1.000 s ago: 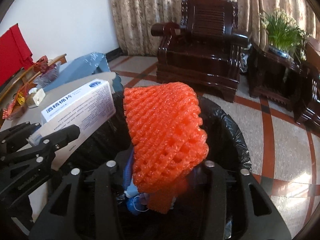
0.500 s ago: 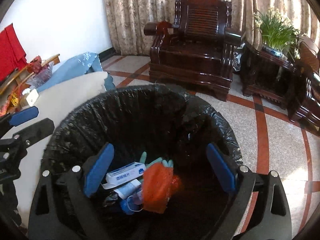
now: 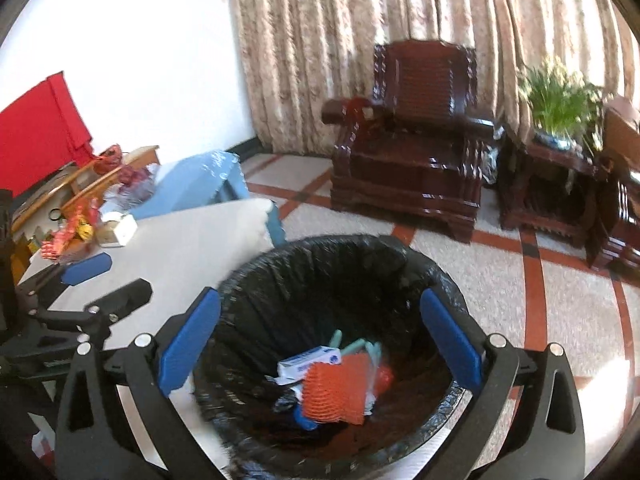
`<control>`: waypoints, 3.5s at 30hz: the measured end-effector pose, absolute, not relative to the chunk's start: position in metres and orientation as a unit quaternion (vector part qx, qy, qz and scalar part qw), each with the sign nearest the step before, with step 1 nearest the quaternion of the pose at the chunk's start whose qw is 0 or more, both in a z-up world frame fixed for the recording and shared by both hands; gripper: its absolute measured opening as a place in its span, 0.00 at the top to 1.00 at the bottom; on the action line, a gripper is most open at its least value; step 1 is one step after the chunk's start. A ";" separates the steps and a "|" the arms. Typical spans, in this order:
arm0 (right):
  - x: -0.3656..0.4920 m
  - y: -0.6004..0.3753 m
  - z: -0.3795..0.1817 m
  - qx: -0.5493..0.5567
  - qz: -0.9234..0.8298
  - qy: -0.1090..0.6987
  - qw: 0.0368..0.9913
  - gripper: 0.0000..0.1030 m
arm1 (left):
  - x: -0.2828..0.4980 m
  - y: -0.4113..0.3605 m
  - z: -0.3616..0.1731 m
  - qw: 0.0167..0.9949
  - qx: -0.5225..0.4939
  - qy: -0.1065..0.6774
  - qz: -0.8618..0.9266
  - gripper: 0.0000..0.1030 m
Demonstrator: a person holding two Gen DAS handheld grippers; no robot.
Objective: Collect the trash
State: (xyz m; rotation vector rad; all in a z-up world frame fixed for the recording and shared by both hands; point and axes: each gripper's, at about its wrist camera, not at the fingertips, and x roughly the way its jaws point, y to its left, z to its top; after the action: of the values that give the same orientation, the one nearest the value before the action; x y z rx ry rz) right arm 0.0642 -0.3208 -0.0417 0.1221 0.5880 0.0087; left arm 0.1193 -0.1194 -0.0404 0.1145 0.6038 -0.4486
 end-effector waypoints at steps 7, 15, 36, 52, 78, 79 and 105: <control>0.038 -0.294 -0.014 0.042 0.034 0.279 0.959 0.05 | 0.088 -0.087 -0.019 0.937 0.031 0.284 -0.200 0.07; 0.015 -0.266 0.012 0.021 0.063 0.255 0.965 0.05 | 0.060 -0.066 0.005 0.948 0.025 0.257 -0.184 0.06; 0.003 -0.251 0.030 0.015 0.078 0.236 0.968 0.05 | 0.025 -0.044 0.030 0.963 0.015 0.218 -0.159 0.06; 0.003 -0.251 0.031 0.010 0.080 0.234 0.969 0.05 | 0.024 -0.041 0.031 0.963 0.011 0.219 -0.156 0.06; 0.004 -0.250 0.031 0.009 0.082 0.232 0.969 0.05 | 0.024 -0.039 0.031 0.963 0.011 0.221 -0.156 0.06; 0.004 -0.250 0.031 0.009 0.082 0.232 0.969 0.05 | 0.024 -0.038 0.031 0.963 0.011 0.221 -0.156 0.06; 0.004 -0.251 0.030 0.012 0.082 0.232 0.969 0.05 | 0.026 -0.040 0.031 0.962 0.013 0.222 -0.156 0.06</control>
State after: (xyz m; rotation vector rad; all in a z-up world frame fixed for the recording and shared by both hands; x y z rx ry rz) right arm 0.0043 -0.2511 0.0297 0.0236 0.4684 0.1650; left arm 0.0259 -0.0398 0.0311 0.0267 0.4505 -0.3167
